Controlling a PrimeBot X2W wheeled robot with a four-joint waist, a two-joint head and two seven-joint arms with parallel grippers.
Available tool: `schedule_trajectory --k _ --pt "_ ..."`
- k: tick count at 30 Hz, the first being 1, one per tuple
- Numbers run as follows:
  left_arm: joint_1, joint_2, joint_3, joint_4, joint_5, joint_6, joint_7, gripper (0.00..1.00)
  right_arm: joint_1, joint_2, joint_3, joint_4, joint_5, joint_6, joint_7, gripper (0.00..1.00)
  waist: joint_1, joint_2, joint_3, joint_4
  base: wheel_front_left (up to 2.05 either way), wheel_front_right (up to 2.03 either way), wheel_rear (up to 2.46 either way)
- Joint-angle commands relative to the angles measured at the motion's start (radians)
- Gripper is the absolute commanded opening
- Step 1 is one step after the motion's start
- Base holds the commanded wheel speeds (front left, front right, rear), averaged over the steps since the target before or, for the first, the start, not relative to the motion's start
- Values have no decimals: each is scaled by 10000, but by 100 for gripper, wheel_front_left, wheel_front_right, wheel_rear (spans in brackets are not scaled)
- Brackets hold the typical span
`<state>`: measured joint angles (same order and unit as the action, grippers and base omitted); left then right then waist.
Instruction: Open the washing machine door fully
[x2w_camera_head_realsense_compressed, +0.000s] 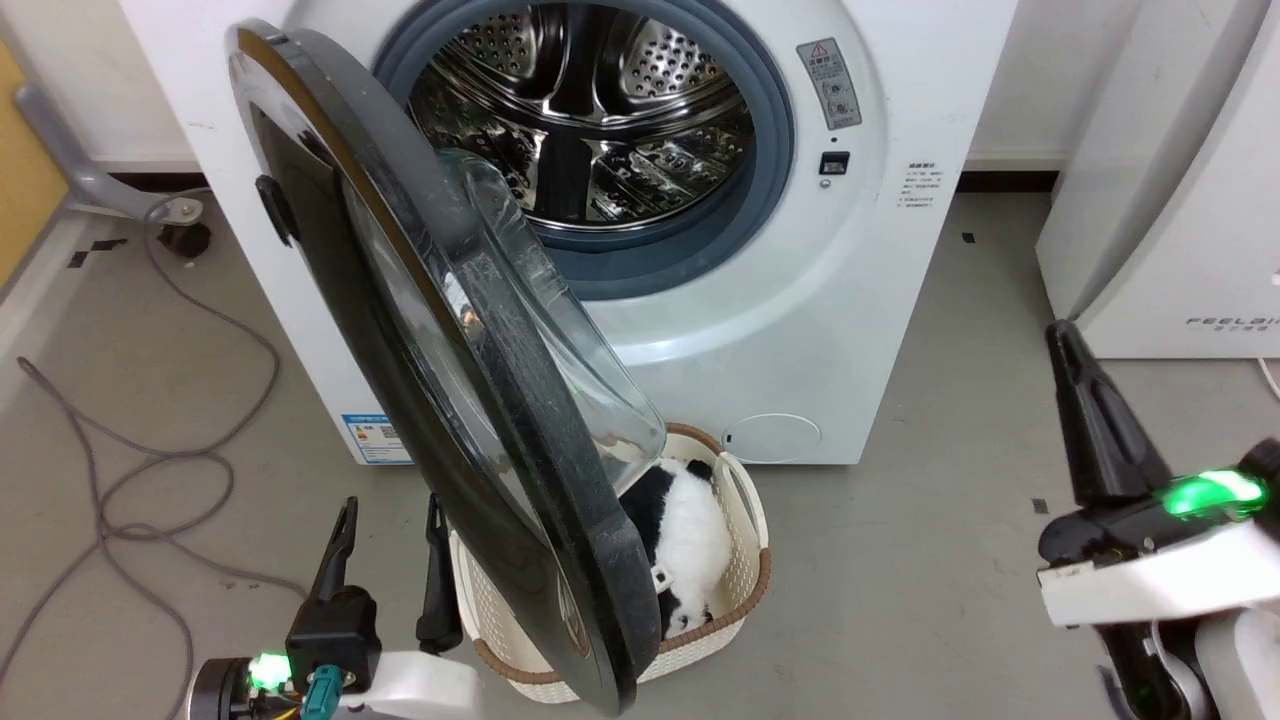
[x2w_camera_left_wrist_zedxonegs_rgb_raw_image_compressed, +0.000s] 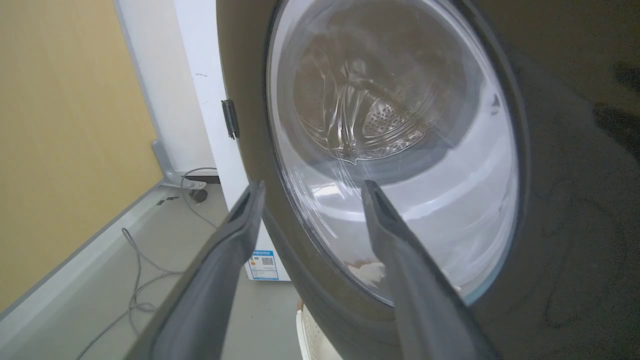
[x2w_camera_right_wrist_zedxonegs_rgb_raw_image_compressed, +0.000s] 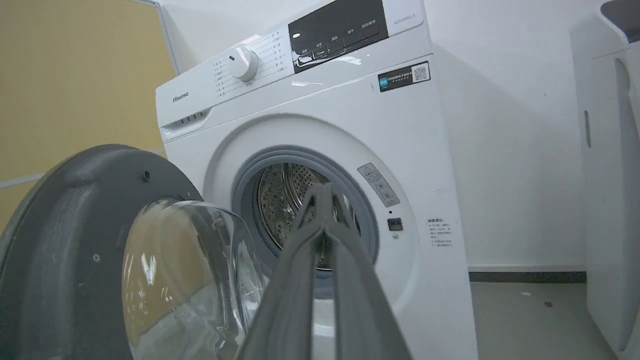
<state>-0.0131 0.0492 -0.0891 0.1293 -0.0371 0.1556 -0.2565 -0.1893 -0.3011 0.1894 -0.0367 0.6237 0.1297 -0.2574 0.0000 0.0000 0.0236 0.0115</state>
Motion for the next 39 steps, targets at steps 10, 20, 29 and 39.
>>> schedule_trajectory --k 10,20,29,39 --pt "109 13 60 -63 80 -29 -53 100 2112 1654 -1916 -430 -4281 10 -42 0 0 0 104 18 0 0 0" --pt "133 12 72 -59 44 -6 -53 100 2908 2388 -2374 391 -4679 10 -43 100 0 0 28 35 0 0 0" --pt "105 23 137 -86 39 -45 -53 0 2929 2478 -2430 584 -5107 10 -43 100 0 0 -81 115 0 0 0" --pt "-261 325 386 -1975 318 47 -53 0 3020 2505 -2518 279 -5099 10 -43 100 0 0 -185 218 0 0 0"
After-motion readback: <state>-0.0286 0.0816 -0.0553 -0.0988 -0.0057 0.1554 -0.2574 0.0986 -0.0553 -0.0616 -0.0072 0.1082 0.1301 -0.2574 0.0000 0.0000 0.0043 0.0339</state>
